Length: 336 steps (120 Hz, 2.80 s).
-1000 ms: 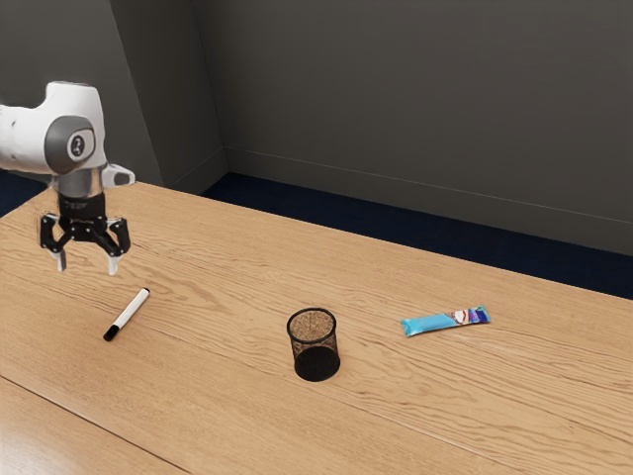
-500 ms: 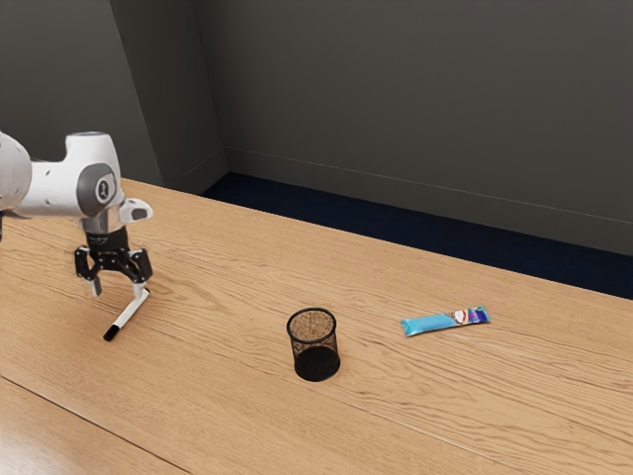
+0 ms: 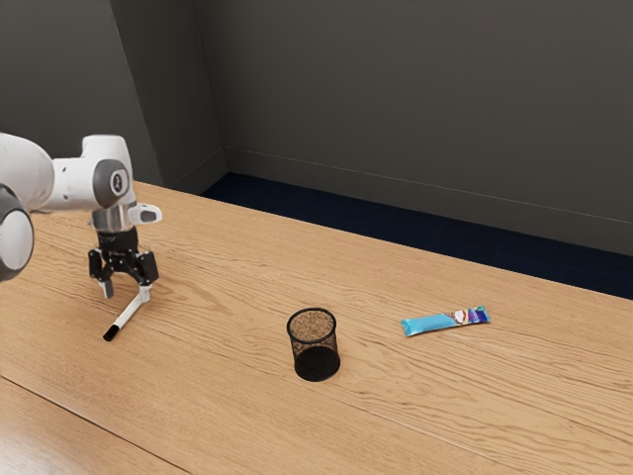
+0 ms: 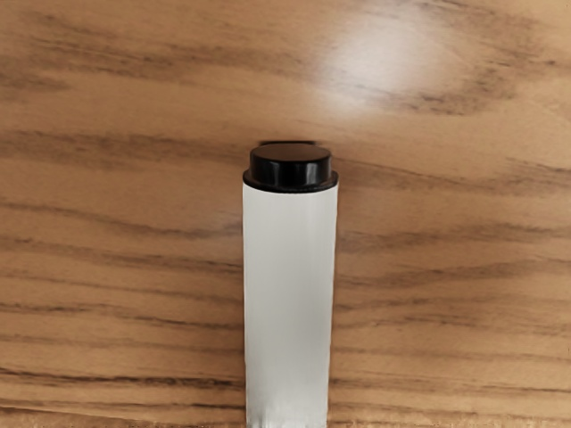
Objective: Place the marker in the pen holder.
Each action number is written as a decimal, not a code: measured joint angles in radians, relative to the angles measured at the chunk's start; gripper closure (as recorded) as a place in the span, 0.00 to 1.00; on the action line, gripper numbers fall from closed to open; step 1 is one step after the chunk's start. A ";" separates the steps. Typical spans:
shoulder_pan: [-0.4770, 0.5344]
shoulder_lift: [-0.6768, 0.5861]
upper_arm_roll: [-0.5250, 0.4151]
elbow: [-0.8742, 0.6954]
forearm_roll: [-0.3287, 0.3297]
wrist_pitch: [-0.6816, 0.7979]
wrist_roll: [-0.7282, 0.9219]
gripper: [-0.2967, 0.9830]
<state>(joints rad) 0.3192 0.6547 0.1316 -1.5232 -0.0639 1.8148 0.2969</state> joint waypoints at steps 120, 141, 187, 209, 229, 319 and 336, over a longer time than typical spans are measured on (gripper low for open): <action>0.000 0.113 -0.004 0.151 -0.005 -0.107 0.120 0.29; 0.000 0.109 -0.004 0.149 0.000 -0.109 0.127 0.50; 0.000 0.109 -0.004 0.144 0.006 -0.106 0.136 0.80; -0.011 0.048 -0.006 0.079 0.016 -0.079 0.136 0.85; -0.087 -0.362 -0.099 -0.278 0.139 0.151 0.128 0.85; -0.185 -0.841 -0.469 -0.870 -0.415 1.097 -0.020 0.85; -0.196 -0.798 -0.478 -0.867 -0.445 1.121 -0.028 0.85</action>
<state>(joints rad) 0.1235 -0.1433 -0.3463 -2.3902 -0.5088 2.9359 0.2687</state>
